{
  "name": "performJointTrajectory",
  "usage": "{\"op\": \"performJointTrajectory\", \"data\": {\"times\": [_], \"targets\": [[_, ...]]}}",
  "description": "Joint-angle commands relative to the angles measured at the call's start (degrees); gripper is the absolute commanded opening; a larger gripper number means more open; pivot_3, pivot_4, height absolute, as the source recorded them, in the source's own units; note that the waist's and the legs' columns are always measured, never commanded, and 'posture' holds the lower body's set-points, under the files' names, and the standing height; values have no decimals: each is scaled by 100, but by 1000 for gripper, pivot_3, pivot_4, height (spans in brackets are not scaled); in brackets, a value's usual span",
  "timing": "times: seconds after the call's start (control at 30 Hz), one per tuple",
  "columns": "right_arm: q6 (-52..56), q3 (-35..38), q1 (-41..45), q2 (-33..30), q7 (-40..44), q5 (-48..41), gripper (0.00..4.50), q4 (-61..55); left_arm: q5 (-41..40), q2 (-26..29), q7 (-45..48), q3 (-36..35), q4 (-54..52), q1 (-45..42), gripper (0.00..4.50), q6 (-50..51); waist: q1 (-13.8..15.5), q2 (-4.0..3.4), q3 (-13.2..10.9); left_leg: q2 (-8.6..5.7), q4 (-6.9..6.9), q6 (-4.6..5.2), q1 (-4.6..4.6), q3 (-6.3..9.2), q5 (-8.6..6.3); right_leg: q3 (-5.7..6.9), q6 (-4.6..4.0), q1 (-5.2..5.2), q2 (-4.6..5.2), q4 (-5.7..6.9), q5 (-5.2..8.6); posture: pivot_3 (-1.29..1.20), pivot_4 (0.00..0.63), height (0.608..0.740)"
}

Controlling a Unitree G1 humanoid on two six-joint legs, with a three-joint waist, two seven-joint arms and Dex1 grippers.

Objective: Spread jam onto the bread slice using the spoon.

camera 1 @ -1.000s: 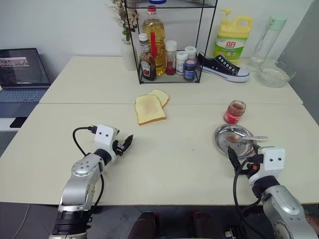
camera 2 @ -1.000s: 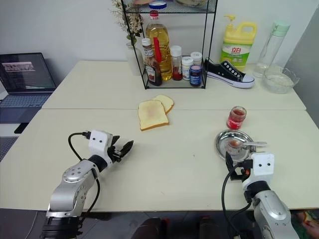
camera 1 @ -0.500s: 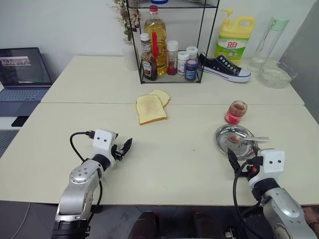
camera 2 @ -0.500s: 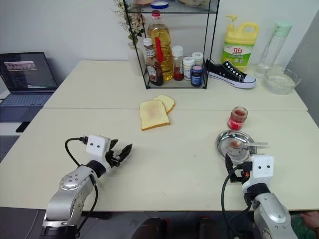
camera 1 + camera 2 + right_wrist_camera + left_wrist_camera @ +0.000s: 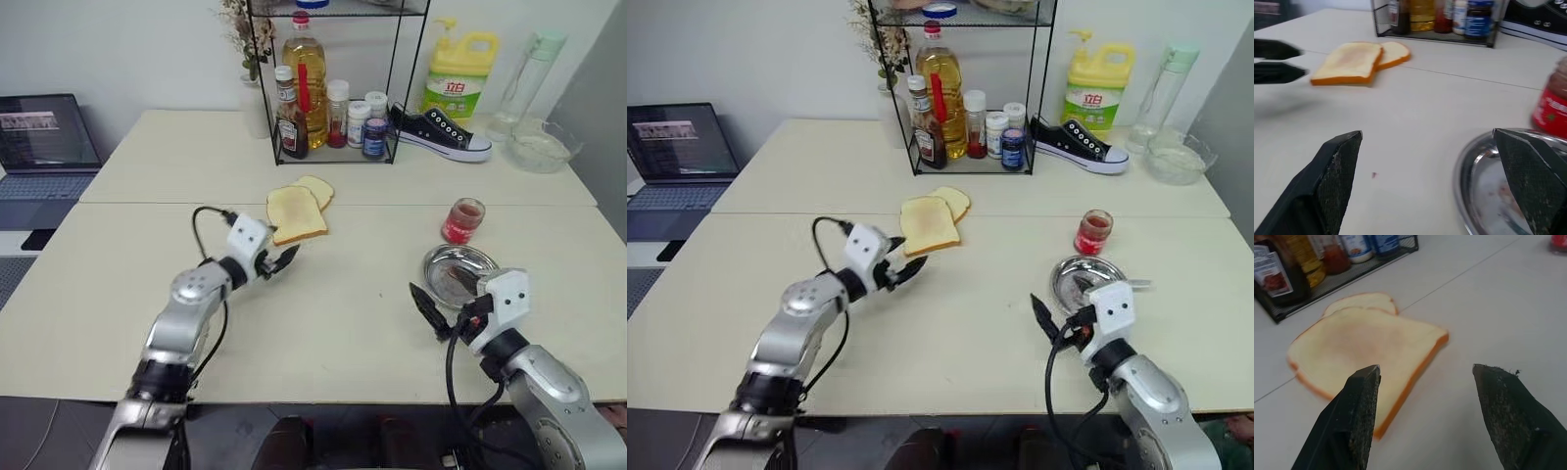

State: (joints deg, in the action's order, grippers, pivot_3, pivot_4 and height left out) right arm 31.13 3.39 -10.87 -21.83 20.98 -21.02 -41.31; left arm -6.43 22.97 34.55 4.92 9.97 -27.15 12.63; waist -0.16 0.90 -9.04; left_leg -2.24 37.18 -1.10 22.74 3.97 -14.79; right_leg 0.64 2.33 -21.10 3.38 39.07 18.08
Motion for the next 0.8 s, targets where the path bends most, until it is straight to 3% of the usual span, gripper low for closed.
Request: {"op": "performJointTrajectory", "data": {"times": [0.03, 0.33, 0.8], "targets": [[182, -100, 177, -178, 305, -319, 4471, -195, 360, -185, 136, 355, 925, -586, 3139, -561, -5, 1, -1, 0, 0, 0, 1, 0, 0, 1, 0, -2, 0, 0, 0, 0, 150, 740], [295, -97, 400, -160, 141, -375, 4471, -218, 1422, -464, -564, 832, 3145, -1653, 3139, -1952, -32, 4, -3, 0, 2, 1, 7, 2, 0, 0, 0, -9, -3, 2, 0, 0, 150, 740], [175, -33, 433, -103, 78, -370, 4471, -57, 1741, -823, -1114, 733, 4873, -2376, 3139, -2902, -17, 5, -2, -3, 14, 1, 7, 2, 0, 6, 3, -7, -2, 8, -1, 0, 150, 740]]}}
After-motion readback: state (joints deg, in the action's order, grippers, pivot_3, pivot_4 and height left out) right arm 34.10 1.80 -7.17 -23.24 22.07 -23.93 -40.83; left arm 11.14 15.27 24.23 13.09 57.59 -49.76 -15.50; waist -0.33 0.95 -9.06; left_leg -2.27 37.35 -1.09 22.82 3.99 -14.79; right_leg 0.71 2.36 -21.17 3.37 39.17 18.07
